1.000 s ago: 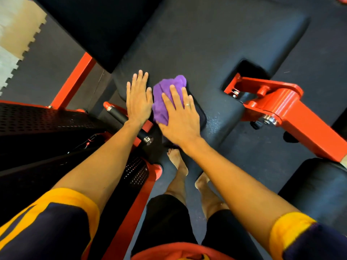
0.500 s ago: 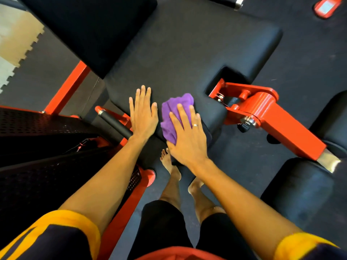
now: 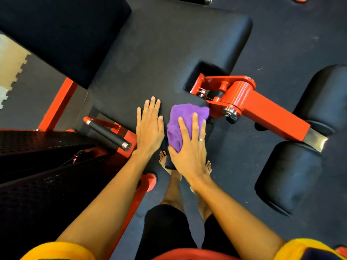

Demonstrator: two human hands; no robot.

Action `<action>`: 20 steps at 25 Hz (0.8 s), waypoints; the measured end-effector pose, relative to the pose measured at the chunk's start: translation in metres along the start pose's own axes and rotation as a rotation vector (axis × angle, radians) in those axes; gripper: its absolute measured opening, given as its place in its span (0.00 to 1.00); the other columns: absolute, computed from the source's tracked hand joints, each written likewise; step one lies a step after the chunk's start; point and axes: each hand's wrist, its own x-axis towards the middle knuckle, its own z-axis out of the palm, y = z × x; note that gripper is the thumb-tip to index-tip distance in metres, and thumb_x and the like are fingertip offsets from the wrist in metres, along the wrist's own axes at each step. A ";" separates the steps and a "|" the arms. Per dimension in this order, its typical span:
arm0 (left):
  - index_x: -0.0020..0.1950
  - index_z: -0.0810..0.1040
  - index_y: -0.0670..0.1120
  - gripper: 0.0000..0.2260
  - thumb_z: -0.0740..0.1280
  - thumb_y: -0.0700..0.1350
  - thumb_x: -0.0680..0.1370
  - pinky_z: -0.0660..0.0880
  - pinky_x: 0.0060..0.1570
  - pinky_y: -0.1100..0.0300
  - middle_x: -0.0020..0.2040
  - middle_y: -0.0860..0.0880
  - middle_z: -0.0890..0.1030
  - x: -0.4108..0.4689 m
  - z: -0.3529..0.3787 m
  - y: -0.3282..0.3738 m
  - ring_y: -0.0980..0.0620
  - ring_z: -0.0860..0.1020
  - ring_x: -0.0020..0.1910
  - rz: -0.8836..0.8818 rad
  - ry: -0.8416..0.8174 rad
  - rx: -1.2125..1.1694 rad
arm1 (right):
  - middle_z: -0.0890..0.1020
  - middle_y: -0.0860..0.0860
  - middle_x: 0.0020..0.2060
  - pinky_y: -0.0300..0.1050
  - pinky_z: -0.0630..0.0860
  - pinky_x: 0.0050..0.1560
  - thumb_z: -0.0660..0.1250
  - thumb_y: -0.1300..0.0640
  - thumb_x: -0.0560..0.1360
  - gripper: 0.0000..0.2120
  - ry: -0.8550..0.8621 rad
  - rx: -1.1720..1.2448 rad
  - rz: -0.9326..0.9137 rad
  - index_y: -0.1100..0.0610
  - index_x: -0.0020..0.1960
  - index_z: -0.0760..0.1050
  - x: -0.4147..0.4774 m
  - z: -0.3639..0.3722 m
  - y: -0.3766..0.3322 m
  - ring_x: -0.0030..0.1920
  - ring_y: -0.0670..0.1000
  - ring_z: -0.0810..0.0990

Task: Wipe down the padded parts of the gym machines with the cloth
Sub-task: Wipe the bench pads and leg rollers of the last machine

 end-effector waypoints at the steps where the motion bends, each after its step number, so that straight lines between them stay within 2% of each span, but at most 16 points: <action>1: 0.82 0.60 0.44 0.26 0.48 0.48 0.83 0.44 0.81 0.51 0.82 0.47 0.58 -0.001 0.001 0.004 0.50 0.52 0.82 0.032 -0.013 -0.005 | 0.49 0.55 0.83 0.63 0.66 0.75 0.68 0.43 0.74 0.41 0.018 -0.038 -0.045 0.50 0.83 0.57 0.014 -0.001 0.006 0.82 0.63 0.44; 4: 0.81 0.61 0.43 0.25 0.51 0.43 0.82 0.43 0.80 0.54 0.82 0.46 0.59 -0.001 0.001 0.015 0.48 0.54 0.82 0.110 -0.045 -0.009 | 0.51 0.53 0.83 0.62 0.66 0.75 0.67 0.43 0.75 0.39 0.103 0.026 0.052 0.49 0.82 0.58 0.057 -0.010 0.015 0.82 0.61 0.48; 8: 0.80 0.63 0.44 0.25 0.54 0.38 0.82 0.42 0.81 0.53 0.81 0.46 0.61 0.008 0.002 0.036 0.48 0.53 0.82 0.163 -0.113 -0.044 | 0.43 0.47 0.83 0.57 0.73 0.70 0.70 0.48 0.76 0.42 0.106 0.261 0.158 0.46 0.83 0.52 0.020 -0.003 0.012 0.83 0.57 0.48; 12: 0.81 0.63 0.45 0.22 0.53 0.44 0.86 0.43 0.80 0.55 0.82 0.48 0.59 0.017 0.009 0.045 0.50 0.53 0.82 0.239 -0.142 -0.034 | 0.39 0.41 0.82 0.56 0.73 0.71 0.69 0.47 0.79 0.41 0.008 0.546 0.248 0.42 0.83 0.48 -0.038 0.013 0.024 0.82 0.51 0.55; 15: 0.81 0.62 0.46 0.22 0.53 0.46 0.86 0.44 0.80 0.54 0.82 0.49 0.58 0.016 0.012 0.046 0.52 0.52 0.82 0.247 -0.141 -0.003 | 0.44 0.41 0.83 0.55 0.71 0.72 0.69 0.45 0.79 0.41 0.024 0.662 0.329 0.39 0.83 0.48 -0.010 0.009 0.031 0.82 0.48 0.55; 18: 0.81 0.63 0.47 0.22 0.54 0.46 0.86 0.46 0.81 0.53 0.82 0.50 0.59 0.016 0.012 0.046 0.53 0.53 0.82 0.231 -0.125 -0.006 | 0.55 0.42 0.81 0.46 0.71 0.70 0.69 0.44 0.79 0.38 0.114 0.764 0.467 0.40 0.82 0.51 0.033 -0.003 0.039 0.79 0.48 0.63; 20: 0.80 0.64 0.47 0.22 0.54 0.46 0.85 0.48 0.81 0.52 0.82 0.49 0.61 0.016 0.013 0.047 0.53 0.54 0.82 0.224 -0.101 -0.015 | 0.57 0.42 0.81 0.45 0.70 0.71 0.70 0.45 0.79 0.38 0.169 0.785 0.458 0.43 0.82 0.53 0.034 -0.003 0.039 0.78 0.47 0.63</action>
